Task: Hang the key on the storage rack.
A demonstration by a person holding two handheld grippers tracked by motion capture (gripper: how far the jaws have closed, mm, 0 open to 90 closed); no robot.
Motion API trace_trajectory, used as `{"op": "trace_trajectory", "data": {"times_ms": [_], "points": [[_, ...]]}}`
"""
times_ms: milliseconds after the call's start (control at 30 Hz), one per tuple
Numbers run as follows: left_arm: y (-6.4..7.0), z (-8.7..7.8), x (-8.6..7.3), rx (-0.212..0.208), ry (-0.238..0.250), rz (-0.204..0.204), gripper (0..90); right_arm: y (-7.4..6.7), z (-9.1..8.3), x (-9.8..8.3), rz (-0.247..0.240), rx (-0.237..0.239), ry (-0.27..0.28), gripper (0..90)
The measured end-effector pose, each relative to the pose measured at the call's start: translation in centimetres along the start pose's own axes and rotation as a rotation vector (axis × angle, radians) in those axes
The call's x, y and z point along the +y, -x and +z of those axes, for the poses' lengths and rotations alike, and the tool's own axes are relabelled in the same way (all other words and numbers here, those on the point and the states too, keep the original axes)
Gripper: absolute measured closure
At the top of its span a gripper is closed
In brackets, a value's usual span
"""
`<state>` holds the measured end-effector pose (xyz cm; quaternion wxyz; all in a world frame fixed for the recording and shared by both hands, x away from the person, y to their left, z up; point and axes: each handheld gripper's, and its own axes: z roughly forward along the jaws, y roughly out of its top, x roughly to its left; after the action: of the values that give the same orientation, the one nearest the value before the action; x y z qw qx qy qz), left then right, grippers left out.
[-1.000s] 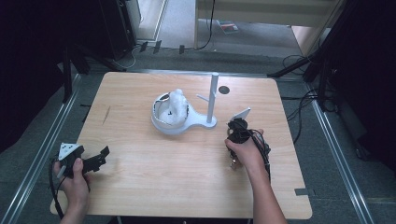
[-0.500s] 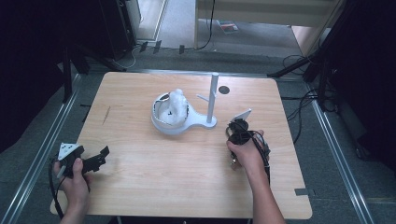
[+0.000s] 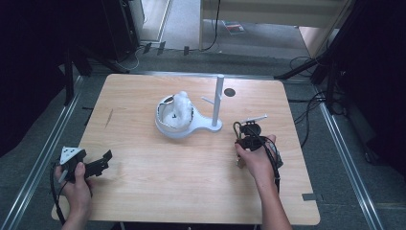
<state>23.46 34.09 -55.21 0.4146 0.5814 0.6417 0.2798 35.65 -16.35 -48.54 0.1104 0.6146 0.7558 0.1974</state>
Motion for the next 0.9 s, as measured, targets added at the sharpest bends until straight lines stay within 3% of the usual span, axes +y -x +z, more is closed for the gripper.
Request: {"op": "trace_trajectory", "data": {"times_ms": [533, 900], "points": [[0.0, 0.0, 0.0, -0.001, 0.000, -0.001, 0.0, -1.0, -3.3, 0.1, 0.001, 0.030, 0.192, 68.5], [0.0, 0.0, 0.0, 0.000, 0.003, -0.004, 0.0, -1.3, -4.7, 0.0, 0.016, 0.034, 0.283, 68.5]]}}
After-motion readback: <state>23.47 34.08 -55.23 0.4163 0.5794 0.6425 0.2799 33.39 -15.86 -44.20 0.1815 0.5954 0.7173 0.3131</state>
